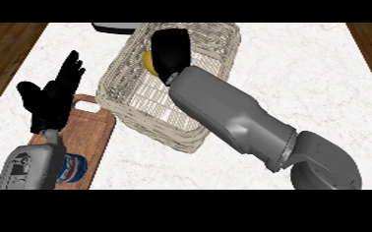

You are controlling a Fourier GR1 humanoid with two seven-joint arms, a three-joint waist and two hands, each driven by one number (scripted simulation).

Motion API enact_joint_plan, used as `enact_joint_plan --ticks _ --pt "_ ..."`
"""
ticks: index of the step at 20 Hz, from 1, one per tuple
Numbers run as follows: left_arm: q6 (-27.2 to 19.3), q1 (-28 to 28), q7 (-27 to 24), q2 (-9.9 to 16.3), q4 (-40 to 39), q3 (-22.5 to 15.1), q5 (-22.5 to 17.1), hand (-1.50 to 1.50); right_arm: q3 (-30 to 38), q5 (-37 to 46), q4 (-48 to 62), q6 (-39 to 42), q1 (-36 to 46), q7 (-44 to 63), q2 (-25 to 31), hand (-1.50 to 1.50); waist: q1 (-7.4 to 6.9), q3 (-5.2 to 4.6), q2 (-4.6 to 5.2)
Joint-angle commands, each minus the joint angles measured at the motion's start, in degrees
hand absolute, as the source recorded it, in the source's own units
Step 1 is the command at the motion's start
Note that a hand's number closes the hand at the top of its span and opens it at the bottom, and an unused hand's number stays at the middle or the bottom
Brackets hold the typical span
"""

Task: Pick the lemon from the placemat and place it in the basket

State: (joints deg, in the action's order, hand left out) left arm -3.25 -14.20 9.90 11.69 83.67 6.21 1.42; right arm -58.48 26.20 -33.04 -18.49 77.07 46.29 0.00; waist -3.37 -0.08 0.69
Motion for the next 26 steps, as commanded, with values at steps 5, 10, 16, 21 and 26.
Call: enact_joint_plan --ticks 5,10,16,21,26 --pt "0.1 -1.0 -2.0 0.2 -2.2 0.8 0.3 0.00 -0.6 0.0 3.8 2.5 0.9 -2.8 0.0 1.50 0.48 0.00 0.02" --pt "2.2 -0.5 -0.1 1.9 -1.1 1.4 -0.7 0.00 -2.3 -0.3 4.1 2.2 -0.7 -1.2 0.0 1.50 -0.73 0.00 0.19" --pt "0.0 -2.3 -1.4 -0.5 -2.3 -0.4 1.2 0.00 -0.8 -2.7 7.0 4.3 -0.5 -4.0 0.0 1.50 -0.91 0.00 0.47" --pt "1.2 -0.1 -2.5 -0.3 -2.9 0.4 0.2 0.00 -1.7 -2.9 5.7 3.5 -4.0 -4.7 0.0 1.50 -0.59 0.01 0.26" --pt "0.9 0.5 -2.4 0.2 -0.4 0.8 0.2 0.00 0.2 -5.0 6.5 5.5 -3.1 -4.5 0.0 1.50 -0.71 0.03 0.13"
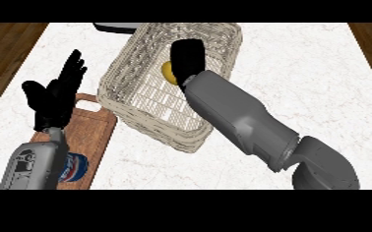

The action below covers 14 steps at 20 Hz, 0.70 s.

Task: Pick the lemon from the placemat and place it in the basket

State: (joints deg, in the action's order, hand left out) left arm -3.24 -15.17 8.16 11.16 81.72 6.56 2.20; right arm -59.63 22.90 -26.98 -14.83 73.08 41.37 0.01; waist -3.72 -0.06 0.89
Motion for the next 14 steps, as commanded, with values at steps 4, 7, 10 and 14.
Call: enact_joint_plan --ticks 4,7,10,14 --pt "0.0 2.1 0.7 -0.3 2.2 -0.6 0.4 0.00 1.6 -3.1 1.3 3.3 -2.2 2.0 0.0 1.50 -0.09 0.02 -0.11" --pt "0.2 1.8 1.3 -0.5 2.4 -0.8 0.2 0.00 -0.1 -2.9 -1.2 1.6 -3.9 7.2 0.0 1.50 -0.26 0.02 -0.11" --pt "0.0 2.3 3.3 -0.7 5.1 -0.9 -0.2 0.00 1.4 -3.0 0.5 0.0 -3.0 6.9 0.0 -1.50 -0.02 0.04 -0.21" --pt "-1.9 -1.1 1.5 -1.4 0.5 -1.1 1.9 0.00 4.5 -3.9 -1.7 -7.9 -1.5 4.0 0.0 -1.50 0.58 0.06 -0.08"
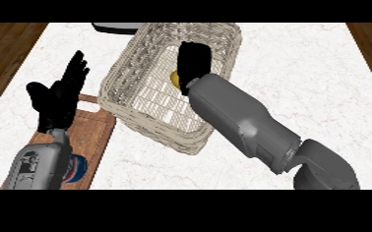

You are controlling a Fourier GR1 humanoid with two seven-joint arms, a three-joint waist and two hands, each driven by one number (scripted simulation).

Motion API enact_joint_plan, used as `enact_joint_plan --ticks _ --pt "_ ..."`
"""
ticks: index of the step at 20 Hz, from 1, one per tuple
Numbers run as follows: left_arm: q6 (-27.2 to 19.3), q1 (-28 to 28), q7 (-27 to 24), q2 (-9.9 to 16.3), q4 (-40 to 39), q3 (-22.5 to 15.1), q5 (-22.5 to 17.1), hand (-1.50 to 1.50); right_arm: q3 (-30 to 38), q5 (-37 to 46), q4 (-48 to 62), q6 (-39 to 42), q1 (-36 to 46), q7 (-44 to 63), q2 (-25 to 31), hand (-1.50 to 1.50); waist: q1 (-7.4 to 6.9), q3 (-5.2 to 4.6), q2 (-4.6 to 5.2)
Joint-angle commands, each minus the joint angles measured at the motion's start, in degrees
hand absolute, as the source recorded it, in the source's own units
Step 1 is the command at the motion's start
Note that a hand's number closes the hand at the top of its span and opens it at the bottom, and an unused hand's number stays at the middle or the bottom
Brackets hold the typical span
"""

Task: Pick the lemon from the placemat and place it in the basket

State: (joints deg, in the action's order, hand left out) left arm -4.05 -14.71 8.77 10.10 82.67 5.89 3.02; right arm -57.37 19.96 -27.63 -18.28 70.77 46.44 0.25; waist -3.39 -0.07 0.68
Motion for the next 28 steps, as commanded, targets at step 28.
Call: enact_joint_plan --ticks 28 --pt "2.2 3.6 -0.6 3.5 0.2 5.1 -2.6 0.00 23.6 -8.1 -49.8 -23.2 -32.7 -8.8 22.6 -1.50 4.39 0.07 -0.87"
